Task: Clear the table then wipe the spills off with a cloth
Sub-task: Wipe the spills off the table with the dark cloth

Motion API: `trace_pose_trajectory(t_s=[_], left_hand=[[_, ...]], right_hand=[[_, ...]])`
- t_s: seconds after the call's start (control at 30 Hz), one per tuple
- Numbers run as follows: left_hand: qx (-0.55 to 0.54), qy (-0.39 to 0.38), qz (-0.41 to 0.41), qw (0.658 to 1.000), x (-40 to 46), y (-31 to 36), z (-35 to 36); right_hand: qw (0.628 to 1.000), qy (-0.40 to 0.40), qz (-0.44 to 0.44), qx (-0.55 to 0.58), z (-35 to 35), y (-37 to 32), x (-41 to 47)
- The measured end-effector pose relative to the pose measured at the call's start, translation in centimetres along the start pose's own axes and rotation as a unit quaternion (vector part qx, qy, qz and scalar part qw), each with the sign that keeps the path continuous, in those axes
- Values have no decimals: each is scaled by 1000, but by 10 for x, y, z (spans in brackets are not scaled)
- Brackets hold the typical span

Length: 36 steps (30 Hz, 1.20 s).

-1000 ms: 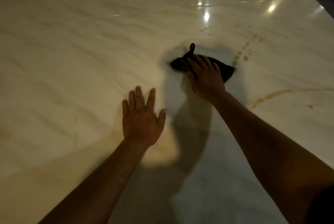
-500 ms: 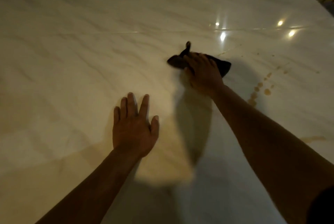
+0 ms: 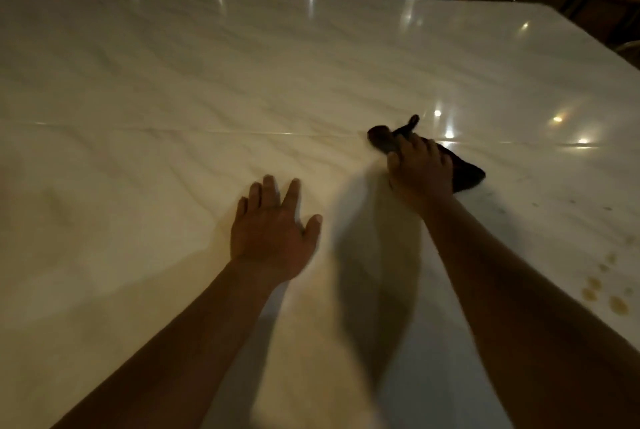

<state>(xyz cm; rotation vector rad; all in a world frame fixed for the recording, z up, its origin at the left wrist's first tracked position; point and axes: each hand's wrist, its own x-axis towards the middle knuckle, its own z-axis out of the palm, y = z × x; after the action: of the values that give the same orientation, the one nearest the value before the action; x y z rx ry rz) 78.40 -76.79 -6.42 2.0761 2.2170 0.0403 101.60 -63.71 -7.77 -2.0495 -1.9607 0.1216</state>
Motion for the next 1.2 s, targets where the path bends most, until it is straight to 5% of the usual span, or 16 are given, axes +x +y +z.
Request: trace_pose_trajectory(t_s=[0.07, 0.17, 0.27, 0.37, 0.43, 0.5, 0.7, 0.77, 0.93, 1.2], left_hand=[[1, -1, 4, 1000, 24, 0, -2], [0, 3, -2, 1000, 48, 3, -4], [11, 15, 0, 1000, 50, 7, 0], [29, 25, 0, 999, 48, 8, 3], [42, 27, -1, 999, 50, 11, 2], [47, 27, 1, 999, 50, 11, 3], [32, 31, 43, 998, 47, 12, -1], [31, 38, 64, 997, 48, 11, 1], [22, 68, 87, 994, 49, 7, 6], [13, 41, 89, 995, 38, 18, -1]], right_hand=[[998, 21, 55, 4, 10, -37, 6], [995, 4, -101, 14, 27, -91, -4], [982, -13, -185, 16, 23, -68, 6], [995, 77, -56, -20, 11, 2, 31], [996, 67, 63, -17, 3, 25, 38], [994, 71, 82, -14, 5, 3, 32], [987, 15, -156, 40, 25, -72, 4], [990, 50, -131, 14, 21, -41, 15], [992, 70, 107, -22, 1, 38, 17], [989, -49, -136, 14, -9, -11, -91]])
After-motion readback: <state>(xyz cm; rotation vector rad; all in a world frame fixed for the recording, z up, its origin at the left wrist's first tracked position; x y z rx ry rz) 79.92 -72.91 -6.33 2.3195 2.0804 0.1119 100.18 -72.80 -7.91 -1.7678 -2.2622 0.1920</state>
